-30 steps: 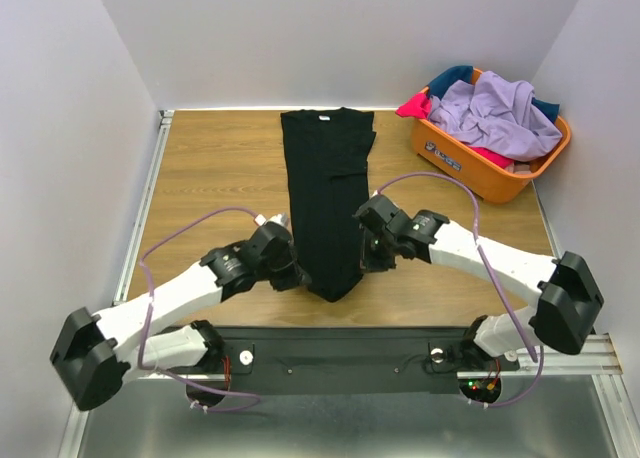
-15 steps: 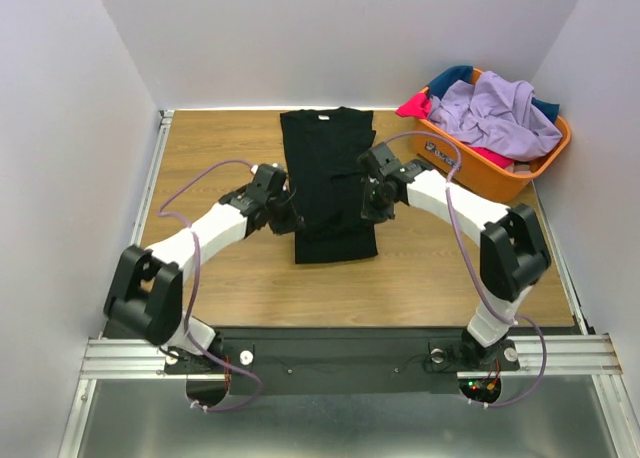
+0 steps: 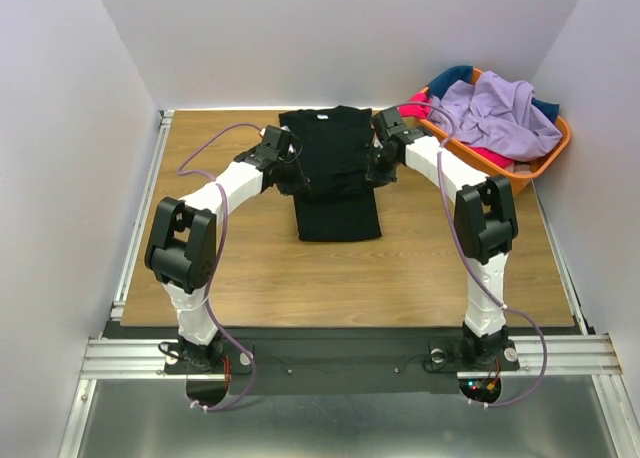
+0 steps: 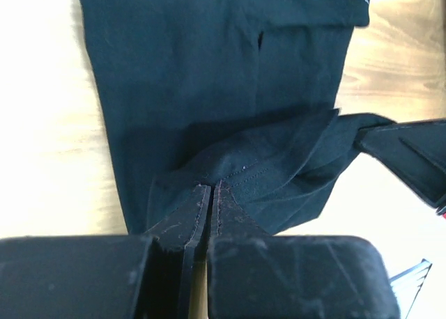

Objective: Fold and stack the t-shirts
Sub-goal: Fold the tshirt

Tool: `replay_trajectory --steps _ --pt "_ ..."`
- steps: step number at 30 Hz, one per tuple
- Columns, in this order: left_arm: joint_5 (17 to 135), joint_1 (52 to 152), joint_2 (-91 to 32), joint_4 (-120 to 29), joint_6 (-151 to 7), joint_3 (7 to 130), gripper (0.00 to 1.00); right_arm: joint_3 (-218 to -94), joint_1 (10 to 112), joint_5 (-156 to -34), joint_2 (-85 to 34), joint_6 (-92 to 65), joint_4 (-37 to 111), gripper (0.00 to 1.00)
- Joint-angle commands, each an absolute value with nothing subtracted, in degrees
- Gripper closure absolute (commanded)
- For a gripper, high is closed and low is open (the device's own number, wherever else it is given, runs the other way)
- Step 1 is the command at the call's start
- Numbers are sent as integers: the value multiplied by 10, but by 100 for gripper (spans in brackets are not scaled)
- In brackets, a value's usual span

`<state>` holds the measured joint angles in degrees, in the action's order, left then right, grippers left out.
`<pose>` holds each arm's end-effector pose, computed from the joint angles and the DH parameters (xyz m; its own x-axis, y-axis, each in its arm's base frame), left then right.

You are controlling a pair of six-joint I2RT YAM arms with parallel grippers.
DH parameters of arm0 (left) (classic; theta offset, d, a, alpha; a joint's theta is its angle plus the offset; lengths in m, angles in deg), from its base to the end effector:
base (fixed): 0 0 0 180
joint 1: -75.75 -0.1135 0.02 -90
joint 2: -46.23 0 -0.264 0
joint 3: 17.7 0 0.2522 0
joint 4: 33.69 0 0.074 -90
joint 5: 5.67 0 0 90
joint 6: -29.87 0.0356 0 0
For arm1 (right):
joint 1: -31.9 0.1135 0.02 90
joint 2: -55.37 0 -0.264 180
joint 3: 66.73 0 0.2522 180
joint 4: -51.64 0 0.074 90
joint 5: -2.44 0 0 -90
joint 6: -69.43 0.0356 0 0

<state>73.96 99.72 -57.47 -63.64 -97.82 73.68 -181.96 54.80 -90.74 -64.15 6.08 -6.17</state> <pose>0.3717 -0.1723 0.2428 -0.8051 -0.3002 -0.5115 0.0368 0.8355 -0.5482 0.4164 0.1780 0.2276 -0.9126 0.1007 -0.3962 -0.0035 0.9673 0.2537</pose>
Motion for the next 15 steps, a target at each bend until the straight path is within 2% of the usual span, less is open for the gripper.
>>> replay_trajectory --steps 1,8,15 --pt "743 987 -575 -634 -977 774 100 -1884 532 -926 -663 24 -76 100" --pt "734 981 -611 -645 -981 808 100 -1980 515 -948 -733 22 -98 100" --pt "725 972 -654 -653 -968 837 100 -1992 509 -944 -762 14 -105 100"
